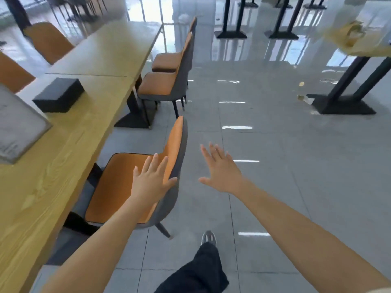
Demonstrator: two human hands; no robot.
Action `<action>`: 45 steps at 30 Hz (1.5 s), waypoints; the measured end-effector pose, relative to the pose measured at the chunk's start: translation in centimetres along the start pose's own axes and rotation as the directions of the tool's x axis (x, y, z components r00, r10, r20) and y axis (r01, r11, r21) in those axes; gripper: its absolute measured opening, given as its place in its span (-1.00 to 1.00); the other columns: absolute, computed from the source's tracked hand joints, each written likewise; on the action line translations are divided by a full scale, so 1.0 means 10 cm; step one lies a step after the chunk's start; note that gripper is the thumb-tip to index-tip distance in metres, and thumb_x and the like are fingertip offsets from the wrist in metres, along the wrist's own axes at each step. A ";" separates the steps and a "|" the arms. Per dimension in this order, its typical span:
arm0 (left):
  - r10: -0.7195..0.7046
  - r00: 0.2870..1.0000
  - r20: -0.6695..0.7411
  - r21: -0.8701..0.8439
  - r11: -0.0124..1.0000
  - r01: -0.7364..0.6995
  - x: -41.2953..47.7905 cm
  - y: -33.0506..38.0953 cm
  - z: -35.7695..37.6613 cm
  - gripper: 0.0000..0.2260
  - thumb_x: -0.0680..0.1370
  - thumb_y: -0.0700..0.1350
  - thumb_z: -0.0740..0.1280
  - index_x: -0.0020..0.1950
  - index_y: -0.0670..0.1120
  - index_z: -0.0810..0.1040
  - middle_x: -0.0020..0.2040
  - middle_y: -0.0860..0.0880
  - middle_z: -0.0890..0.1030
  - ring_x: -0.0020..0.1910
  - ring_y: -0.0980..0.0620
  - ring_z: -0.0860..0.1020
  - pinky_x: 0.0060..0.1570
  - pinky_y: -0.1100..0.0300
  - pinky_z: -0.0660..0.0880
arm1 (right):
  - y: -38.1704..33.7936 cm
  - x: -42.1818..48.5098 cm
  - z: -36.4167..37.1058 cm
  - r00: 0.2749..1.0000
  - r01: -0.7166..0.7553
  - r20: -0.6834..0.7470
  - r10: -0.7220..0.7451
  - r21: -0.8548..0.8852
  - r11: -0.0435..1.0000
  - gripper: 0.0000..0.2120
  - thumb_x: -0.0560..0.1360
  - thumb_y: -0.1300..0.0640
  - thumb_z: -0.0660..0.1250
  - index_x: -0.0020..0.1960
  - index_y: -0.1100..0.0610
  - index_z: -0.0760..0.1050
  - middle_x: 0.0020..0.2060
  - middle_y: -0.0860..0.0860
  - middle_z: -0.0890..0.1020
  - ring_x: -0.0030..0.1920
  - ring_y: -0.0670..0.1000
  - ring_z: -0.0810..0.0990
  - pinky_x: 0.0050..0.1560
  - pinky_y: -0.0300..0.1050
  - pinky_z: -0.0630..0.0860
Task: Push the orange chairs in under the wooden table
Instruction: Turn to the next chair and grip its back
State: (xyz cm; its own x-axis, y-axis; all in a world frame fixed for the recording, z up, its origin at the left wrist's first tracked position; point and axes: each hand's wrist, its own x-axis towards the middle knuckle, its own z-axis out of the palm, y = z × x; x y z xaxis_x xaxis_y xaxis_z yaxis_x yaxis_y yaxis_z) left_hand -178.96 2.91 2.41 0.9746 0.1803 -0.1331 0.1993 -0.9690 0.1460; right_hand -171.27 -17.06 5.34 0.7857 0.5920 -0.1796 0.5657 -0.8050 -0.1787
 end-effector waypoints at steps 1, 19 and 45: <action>-0.032 0.999 -0.004 -0.030 0.999 0.032 0.16 0.01 0.02 -0.41 0.55 0.26 0.04 0.50 0.07 -0.05 0.56 -0.02 -0.04 0.54 -0.08 -0.08 0.45 -0.21 -0.03 | 0.07 0.21 -0.05 0.999 0.043 0.016 -0.043 -0.011 0.999 -0.14 0.50 -0.12 0.23 0.49 0.05 -0.31 0.52 0.11 -0.22 0.51 0.12 -0.23 0.48 0.11 -0.17; -0.604 0.781 0.160 -0.225 0.748 0.625 1.49 0.31 0.11 -0.39 0.49 0.34 0.09 0.46 0.09 0.14 0.46 0.01 0.31 0.39 -0.04 0.34 0.28 0.03 0.38 | 0.56 2.93 -0.55 0.562 0.792 0.491 -0.666 -0.089 0.603 -0.22 0.46 0.03 0.36 0.50 0.03 -0.04 0.51 0.09 0.08 0.51 0.10 -0.02 0.48 0.05 0.01; -0.940 0.201 0.276 -0.217 0.142 0.966 1.42 0.87 0.43 -0.56 0.48 -0.11 0.27 0.33 0.17 0.30 0.22 0.02 0.51 0.19 -0.05 0.46 0.20 -0.06 0.33 | 0.43 3.70 -0.07 0.124 0.991 0.597 -0.793 -0.039 0.125 -0.61 0.46 0.32 0.17 0.25 0.07 0.29 0.05 0.12 0.53 0.00 0.17 0.53 -0.10 0.01 0.44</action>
State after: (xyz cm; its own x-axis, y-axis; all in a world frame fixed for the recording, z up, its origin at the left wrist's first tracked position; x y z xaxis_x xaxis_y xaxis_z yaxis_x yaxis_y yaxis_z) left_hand -163.80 -3.73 -2.40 -0.0200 0.9002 -0.4349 0.9918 0.0727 0.1047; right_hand -139.57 1.39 -1.42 -0.5006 0.7347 -0.4579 0.8596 0.4845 -0.1625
